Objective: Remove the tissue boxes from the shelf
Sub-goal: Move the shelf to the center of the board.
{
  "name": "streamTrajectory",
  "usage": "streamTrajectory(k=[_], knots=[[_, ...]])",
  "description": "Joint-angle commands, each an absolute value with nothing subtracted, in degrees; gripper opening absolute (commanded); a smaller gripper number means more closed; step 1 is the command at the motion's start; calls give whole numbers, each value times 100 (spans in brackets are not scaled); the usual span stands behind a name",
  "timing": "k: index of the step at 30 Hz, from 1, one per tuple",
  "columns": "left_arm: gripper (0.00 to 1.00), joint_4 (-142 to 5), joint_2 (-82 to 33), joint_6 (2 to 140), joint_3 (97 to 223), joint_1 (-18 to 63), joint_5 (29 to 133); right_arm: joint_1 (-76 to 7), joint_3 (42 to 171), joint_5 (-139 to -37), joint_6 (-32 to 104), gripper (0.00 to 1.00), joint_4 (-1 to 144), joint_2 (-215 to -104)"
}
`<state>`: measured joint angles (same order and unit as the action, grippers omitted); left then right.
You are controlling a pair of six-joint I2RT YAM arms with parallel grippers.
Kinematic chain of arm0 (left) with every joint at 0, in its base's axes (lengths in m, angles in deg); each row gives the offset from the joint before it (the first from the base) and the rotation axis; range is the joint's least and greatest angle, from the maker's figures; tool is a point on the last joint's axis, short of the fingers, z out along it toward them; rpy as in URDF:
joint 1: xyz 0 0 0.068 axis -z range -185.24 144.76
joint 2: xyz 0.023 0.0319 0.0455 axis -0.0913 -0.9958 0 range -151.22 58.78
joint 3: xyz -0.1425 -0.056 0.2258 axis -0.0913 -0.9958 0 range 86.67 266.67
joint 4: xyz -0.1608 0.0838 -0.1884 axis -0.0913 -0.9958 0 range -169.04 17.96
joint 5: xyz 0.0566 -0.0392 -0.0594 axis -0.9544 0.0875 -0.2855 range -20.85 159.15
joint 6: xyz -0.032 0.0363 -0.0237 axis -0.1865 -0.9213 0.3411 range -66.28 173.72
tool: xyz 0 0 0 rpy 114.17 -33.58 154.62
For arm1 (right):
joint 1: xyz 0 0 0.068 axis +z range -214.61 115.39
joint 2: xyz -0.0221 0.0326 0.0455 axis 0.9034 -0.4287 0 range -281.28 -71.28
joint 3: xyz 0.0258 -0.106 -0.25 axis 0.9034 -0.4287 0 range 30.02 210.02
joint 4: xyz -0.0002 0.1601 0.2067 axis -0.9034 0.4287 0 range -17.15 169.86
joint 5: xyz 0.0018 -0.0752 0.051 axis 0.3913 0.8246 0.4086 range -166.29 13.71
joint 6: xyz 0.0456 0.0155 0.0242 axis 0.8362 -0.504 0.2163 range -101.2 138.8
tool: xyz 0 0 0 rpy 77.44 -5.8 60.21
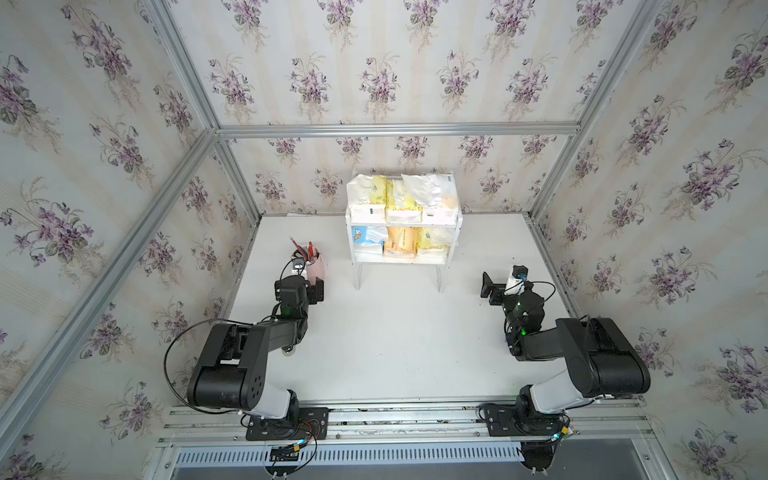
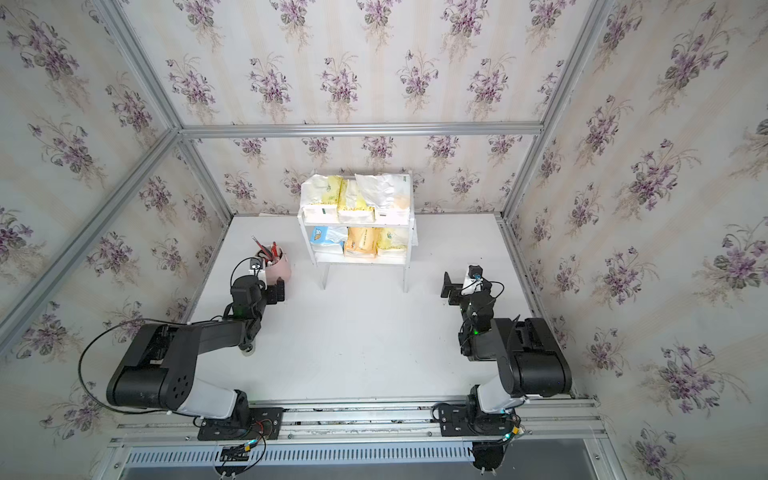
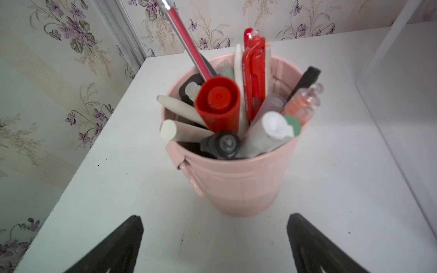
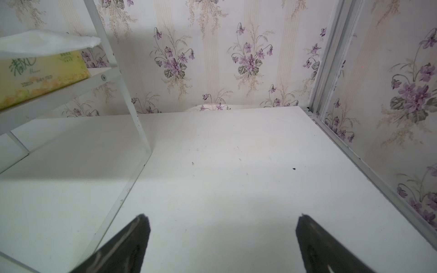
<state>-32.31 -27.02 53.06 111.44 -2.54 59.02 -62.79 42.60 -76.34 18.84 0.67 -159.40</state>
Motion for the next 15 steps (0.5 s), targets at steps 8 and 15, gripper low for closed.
streamTrajectory(k=[8,15], knots=[[99,-3099,-2694,5294,11172,-251,5932,-6277,4295,-7647,1880,100,37,-15926],[99,-2988,-2459,5346,11005,-251,5818,-6293,4309,-7674,1895,100,67,-15938]])
